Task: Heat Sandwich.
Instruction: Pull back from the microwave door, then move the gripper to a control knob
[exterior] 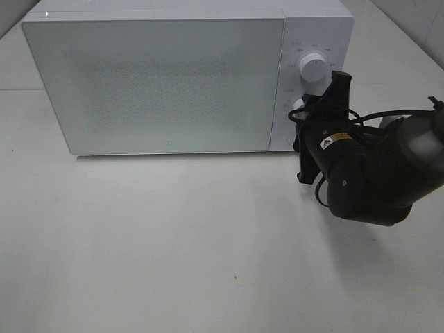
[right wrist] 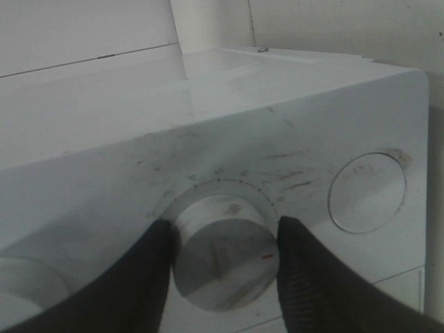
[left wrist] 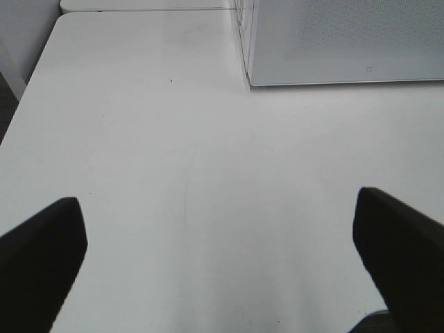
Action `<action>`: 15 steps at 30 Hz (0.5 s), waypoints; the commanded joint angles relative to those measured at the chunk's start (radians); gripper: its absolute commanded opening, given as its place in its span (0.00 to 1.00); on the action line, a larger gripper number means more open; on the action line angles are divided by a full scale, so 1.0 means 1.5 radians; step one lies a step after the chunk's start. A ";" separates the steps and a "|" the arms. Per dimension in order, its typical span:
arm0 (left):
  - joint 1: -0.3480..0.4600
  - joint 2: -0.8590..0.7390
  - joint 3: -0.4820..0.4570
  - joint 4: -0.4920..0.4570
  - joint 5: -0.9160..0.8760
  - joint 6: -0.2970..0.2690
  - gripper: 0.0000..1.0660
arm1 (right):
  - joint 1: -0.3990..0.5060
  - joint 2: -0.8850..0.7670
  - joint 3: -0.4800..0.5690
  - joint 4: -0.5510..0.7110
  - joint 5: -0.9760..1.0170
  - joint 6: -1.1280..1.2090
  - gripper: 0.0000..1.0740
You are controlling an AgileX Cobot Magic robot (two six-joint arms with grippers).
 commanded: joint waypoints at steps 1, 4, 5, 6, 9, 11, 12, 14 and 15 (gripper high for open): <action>0.003 -0.008 0.004 -0.003 -0.007 -0.002 0.94 | -0.009 -0.006 -0.006 0.027 -0.118 0.001 0.48; 0.003 -0.008 0.004 -0.003 -0.007 -0.002 0.94 | -0.009 -0.006 -0.006 0.027 -0.117 0.000 0.56; 0.003 -0.008 0.004 -0.003 -0.007 -0.002 0.94 | -0.009 -0.006 -0.006 0.026 -0.117 -0.001 0.60; 0.003 -0.008 0.004 -0.003 -0.007 -0.002 0.94 | -0.009 -0.006 -0.006 0.020 -0.117 -0.003 0.67; 0.003 -0.008 0.004 -0.003 -0.007 -0.002 0.94 | -0.009 -0.006 -0.006 0.009 -0.117 -0.006 0.70; 0.003 -0.008 0.004 -0.003 -0.007 -0.002 0.94 | -0.009 -0.006 -0.006 -0.003 -0.117 -0.008 0.71; 0.003 -0.008 0.004 -0.003 -0.007 -0.002 0.94 | -0.009 -0.006 -0.005 -0.006 -0.115 -0.010 0.71; 0.003 -0.008 0.004 -0.003 -0.007 -0.002 0.94 | -0.009 -0.006 -0.001 -0.011 -0.112 -0.012 0.71; 0.003 -0.008 0.004 -0.003 -0.007 -0.002 0.94 | -0.009 -0.007 0.002 -0.011 -0.112 -0.012 0.71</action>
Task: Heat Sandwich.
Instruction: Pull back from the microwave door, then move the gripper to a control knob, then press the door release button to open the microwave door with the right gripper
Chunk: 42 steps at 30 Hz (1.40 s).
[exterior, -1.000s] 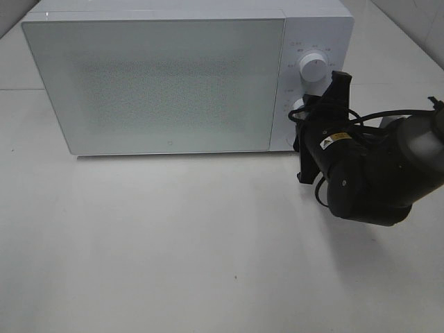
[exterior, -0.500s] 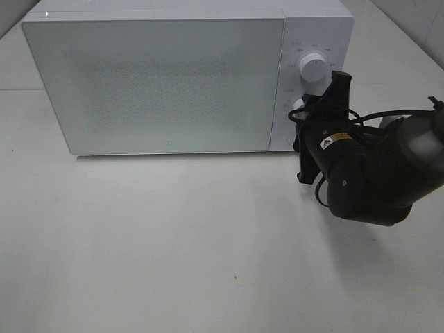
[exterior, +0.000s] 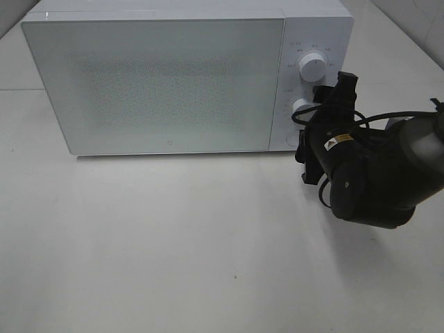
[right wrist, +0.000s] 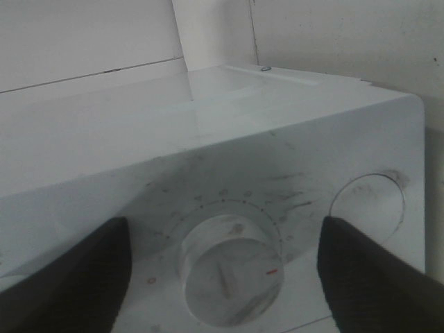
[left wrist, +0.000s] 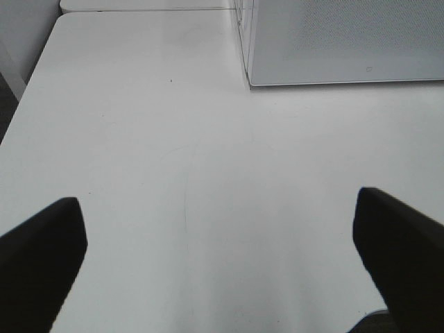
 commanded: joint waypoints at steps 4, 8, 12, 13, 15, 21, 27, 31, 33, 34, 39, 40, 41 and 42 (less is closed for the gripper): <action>0.003 -0.008 0.004 -0.003 -0.007 -0.002 0.94 | -0.008 -0.007 0.019 -0.026 -0.104 -0.011 0.71; 0.003 -0.008 0.004 -0.003 -0.007 -0.002 0.94 | -0.006 -0.009 0.037 -0.050 -0.107 -0.007 0.71; 0.003 -0.008 0.004 -0.003 -0.007 -0.002 0.94 | -0.006 -0.025 0.066 -0.067 -0.111 -0.011 0.71; 0.003 -0.008 0.004 -0.003 -0.007 -0.002 0.94 | -0.006 -0.040 0.082 -0.067 -0.111 -0.019 0.71; 0.003 -0.008 0.004 -0.003 -0.007 -0.002 0.94 | -0.006 -0.048 0.091 -0.067 -0.110 -0.023 0.71; 0.003 -0.008 0.004 -0.003 -0.007 -0.002 0.94 | -0.006 -0.089 0.138 -0.079 -0.100 -0.069 0.69; 0.003 -0.008 0.004 -0.003 -0.007 -0.002 0.94 | -0.009 -0.167 0.191 -0.111 0.003 -0.148 0.69; 0.003 -0.008 0.004 -0.003 -0.007 -0.002 0.94 | -0.020 -0.207 0.199 -0.133 0.093 -0.219 0.69; 0.003 -0.008 0.004 -0.003 -0.007 -0.002 0.94 | -0.027 -0.245 0.199 -0.137 0.186 -0.305 0.69; 0.003 -0.008 0.004 -0.003 -0.007 -0.002 0.94 | -0.030 -0.255 0.199 -0.135 0.215 -0.337 0.69; 0.003 -0.008 0.004 -0.003 -0.007 -0.002 0.94 | -0.050 -0.313 0.195 -0.133 0.369 -0.497 0.69; 0.003 -0.008 0.004 -0.003 -0.007 -0.002 0.94 | -0.057 -0.325 0.192 -0.133 0.403 -0.539 0.69; 0.003 -0.008 0.004 -0.003 -0.007 -0.002 0.94 | -0.057 -0.325 0.192 -0.133 0.403 -0.539 0.69; 0.003 -0.008 0.004 -0.003 -0.007 -0.002 0.94 | -0.068 -0.343 0.183 -0.133 0.470 -0.629 0.69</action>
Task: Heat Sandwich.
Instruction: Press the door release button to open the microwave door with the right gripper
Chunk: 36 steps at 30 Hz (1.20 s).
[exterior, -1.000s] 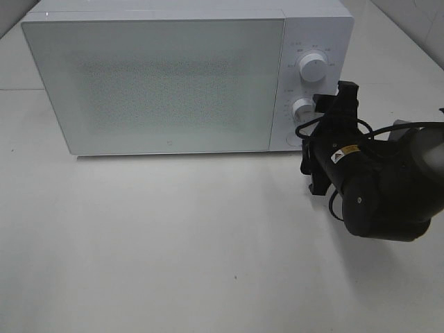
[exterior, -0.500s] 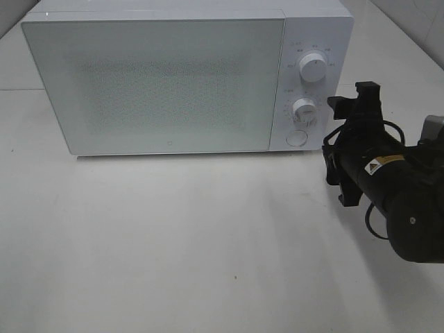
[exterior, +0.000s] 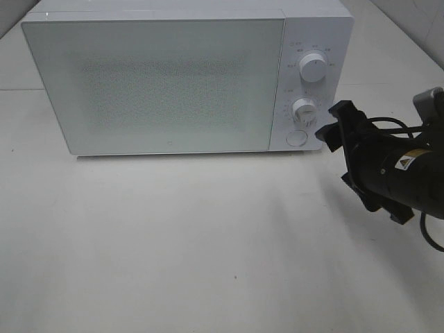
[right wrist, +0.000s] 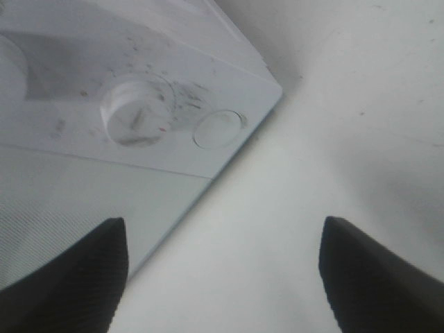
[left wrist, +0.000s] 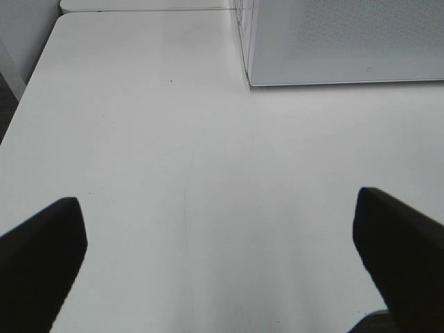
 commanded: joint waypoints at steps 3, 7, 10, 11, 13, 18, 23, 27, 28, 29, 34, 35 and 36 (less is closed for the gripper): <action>0.003 -0.008 0.004 -0.003 -0.007 -0.002 0.94 | -0.036 -0.049 -0.032 -0.007 0.182 -0.241 0.69; 0.003 -0.008 0.004 -0.003 -0.007 -0.002 0.94 | -0.053 -0.061 -0.064 -0.032 0.283 -0.381 0.69; 0.003 -0.008 0.004 -0.003 -0.007 -0.002 0.94 | -0.057 -0.067 -0.085 -0.077 0.353 -0.475 0.69; 0.003 -0.008 0.004 -0.003 -0.007 -0.002 0.94 | -0.057 -0.069 -0.092 -0.089 0.377 -0.495 0.69; 0.003 -0.008 0.004 -0.003 -0.007 -0.002 0.94 | -0.057 -0.073 -0.113 -0.121 0.445 -0.525 0.69; 0.003 -0.008 0.004 -0.003 -0.007 -0.002 0.94 | -0.057 -0.073 -0.154 -0.195 0.575 -0.531 0.69; 0.003 -0.008 0.004 -0.003 -0.007 -0.002 0.94 | -0.057 -0.073 -0.197 -0.212 0.709 -0.531 0.69; 0.003 -0.008 0.004 -0.003 -0.007 -0.002 0.94 | -0.057 -0.073 -0.221 -0.219 0.778 -0.532 0.69; 0.003 -0.008 0.004 -0.003 -0.007 -0.002 0.94 | -0.057 -0.073 -0.233 -0.230 0.818 -0.532 0.69; 0.003 -0.008 0.004 -0.003 -0.007 -0.002 0.94 | -0.057 -0.073 -0.233 -0.230 0.818 -0.532 0.69; 0.003 -0.008 0.004 -0.003 -0.007 -0.002 0.94 | -0.057 -0.113 -0.243 -0.245 0.877 -0.532 0.69; 0.003 -0.008 0.004 -0.003 -0.007 -0.002 0.94 | -0.057 -0.126 -0.243 -0.247 0.881 -0.532 0.69; 0.003 -0.008 0.004 -0.003 -0.007 -0.002 0.94 | -0.057 -0.163 -0.242 -0.253 0.888 -0.532 0.69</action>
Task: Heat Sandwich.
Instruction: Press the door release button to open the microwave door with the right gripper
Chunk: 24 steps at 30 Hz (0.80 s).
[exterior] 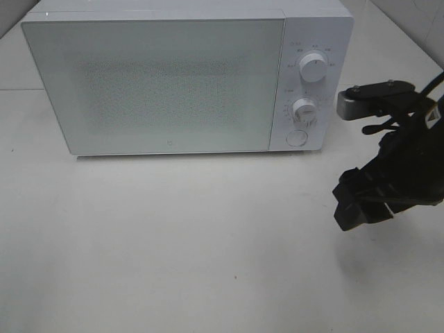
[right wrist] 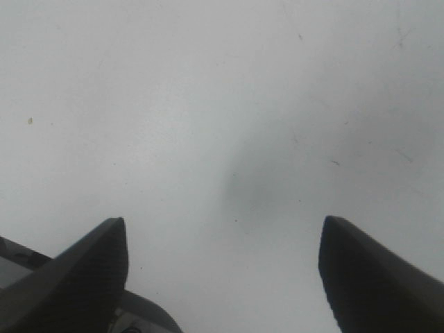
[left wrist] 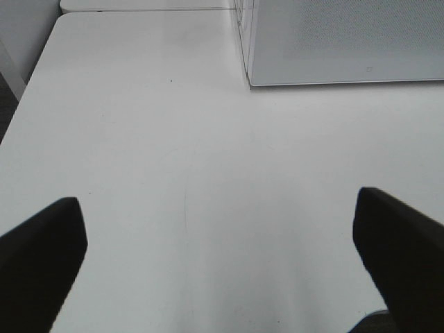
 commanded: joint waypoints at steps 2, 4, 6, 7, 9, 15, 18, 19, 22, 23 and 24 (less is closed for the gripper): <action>0.003 -0.008 0.004 -0.003 -0.007 -0.002 0.94 | -0.004 -0.064 -0.004 -0.014 0.023 -0.007 0.69; 0.003 -0.008 0.004 -0.003 -0.007 -0.002 0.94 | -0.004 -0.105 -0.004 -0.021 0.029 -0.007 0.69; 0.003 -0.008 0.004 -0.003 -0.007 -0.002 0.94 | -0.004 -0.167 -0.004 -0.023 0.041 -0.009 0.69; 0.003 -0.008 0.004 -0.003 -0.007 -0.002 0.94 | -0.004 -0.191 -0.003 -0.023 0.043 -0.009 0.69; 0.003 -0.008 0.004 -0.003 -0.007 -0.002 0.94 | -0.004 -0.214 -0.002 -0.025 0.043 -0.009 0.69; 0.003 -0.008 0.004 -0.003 -0.007 -0.002 0.94 | -0.004 -0.353 0.025 -0.041 0.047 -0.009 0.69; 0.003 -0.008 0.004 -0.003 -0.007 -0.002 0.94 | -0.004 -0.429 0.047 -0.061 0.053 -0.009 0.69; 0.003 -0.008 0.004 -0.003 -0.007 -0.002 0.94 | -0.004 -0.449 0.053 -0.061 0.056 -0.009 0.69; 0.003 -0.008 0.004 -0.003 -0.007 -0.002 0.94 | -0.004 -0.547 0.082 -0.077 0.064 -0.009 0.69; 0.003 -0.008 0.004 -0.003 -0.007 -0.002 0.94 | -0.004 -0.547 0.082 -0.077 0.064 -0.009 0.69; 0.003 -0.008 0.004 -0.003 -0.007 -0.002 0.94 | -0.004 -0.568 0.086 -0.080 0.065 -0.009 0.69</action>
